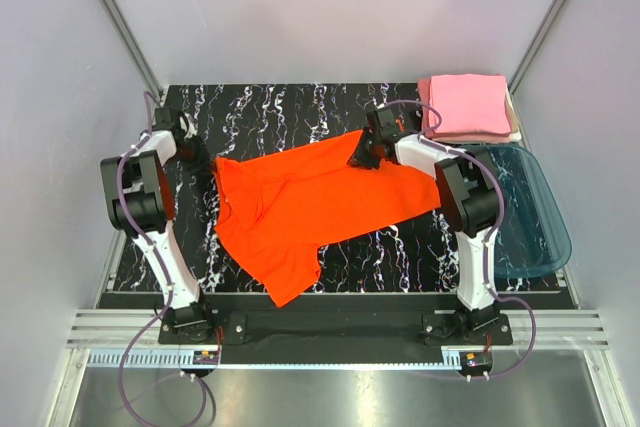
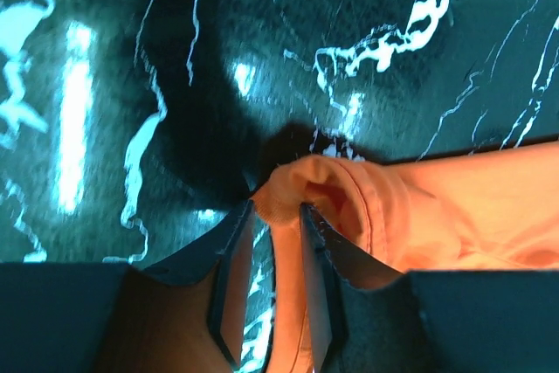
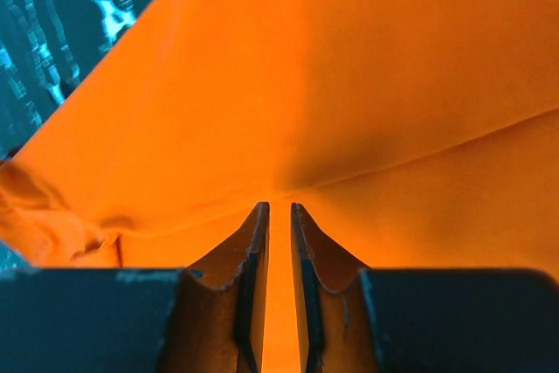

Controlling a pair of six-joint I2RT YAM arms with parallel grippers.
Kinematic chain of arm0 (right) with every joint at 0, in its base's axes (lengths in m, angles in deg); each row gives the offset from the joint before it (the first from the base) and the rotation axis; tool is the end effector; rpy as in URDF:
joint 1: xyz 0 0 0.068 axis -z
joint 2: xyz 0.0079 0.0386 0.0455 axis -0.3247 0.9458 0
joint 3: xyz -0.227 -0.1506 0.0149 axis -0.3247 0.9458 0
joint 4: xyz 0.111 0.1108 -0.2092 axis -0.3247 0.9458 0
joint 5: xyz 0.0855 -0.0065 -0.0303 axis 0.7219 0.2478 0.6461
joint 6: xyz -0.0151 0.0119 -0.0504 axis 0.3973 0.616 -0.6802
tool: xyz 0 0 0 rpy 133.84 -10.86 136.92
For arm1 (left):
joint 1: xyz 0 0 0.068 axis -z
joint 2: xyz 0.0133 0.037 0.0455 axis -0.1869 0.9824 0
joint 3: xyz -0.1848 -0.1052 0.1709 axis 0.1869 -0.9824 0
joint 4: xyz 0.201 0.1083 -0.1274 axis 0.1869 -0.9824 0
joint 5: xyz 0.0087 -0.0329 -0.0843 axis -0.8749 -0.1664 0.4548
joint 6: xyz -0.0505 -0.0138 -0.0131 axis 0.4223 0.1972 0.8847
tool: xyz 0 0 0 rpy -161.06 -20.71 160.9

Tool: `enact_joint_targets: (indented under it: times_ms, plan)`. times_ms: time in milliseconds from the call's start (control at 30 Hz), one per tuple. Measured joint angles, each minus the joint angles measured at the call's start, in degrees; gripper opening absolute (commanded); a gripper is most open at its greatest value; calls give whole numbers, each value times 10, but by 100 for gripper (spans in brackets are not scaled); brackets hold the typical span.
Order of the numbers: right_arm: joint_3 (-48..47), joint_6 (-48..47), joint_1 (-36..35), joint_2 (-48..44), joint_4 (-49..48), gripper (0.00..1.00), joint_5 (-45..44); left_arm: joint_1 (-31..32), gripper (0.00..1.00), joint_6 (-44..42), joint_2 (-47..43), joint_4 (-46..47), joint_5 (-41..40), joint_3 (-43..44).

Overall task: Fold and stack the t-shirts
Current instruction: Fold the tshirt

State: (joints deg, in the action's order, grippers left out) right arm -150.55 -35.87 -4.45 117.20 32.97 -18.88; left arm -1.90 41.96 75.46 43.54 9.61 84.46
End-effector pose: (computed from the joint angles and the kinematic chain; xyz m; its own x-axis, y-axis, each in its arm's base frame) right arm 0.4180 0.1864 0.1610 -0.8391 0.3424 -0.4227 0.0944 0.8570 0.5067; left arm 0.4084 0.0815 0.1617 -0.8319 -0.4250 -0.3567 -0.3036 0.8868 -0.3485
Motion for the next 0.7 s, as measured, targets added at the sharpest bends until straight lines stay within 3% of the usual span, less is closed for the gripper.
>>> enact_joint_targets:
  times_ms: [67,100,400,500,700]
  plan:
    - [0,8,0,7,-2,21,-11,-2,16,-1,11,0,11,10]
    - [0,14,0,11,-1,21,-18,-2,1,-2,15,0,16,15]
    - [8,78,10,16,-10,18,-93,-4,0,12,49,-7,9,72]
    - [8,85,14,16,-11,22,-102,-4,22,26,49,-7,-1,84]
    - [-11,84,13,16,7,36,-100,-6,36,30,-4,-11,-36,43]
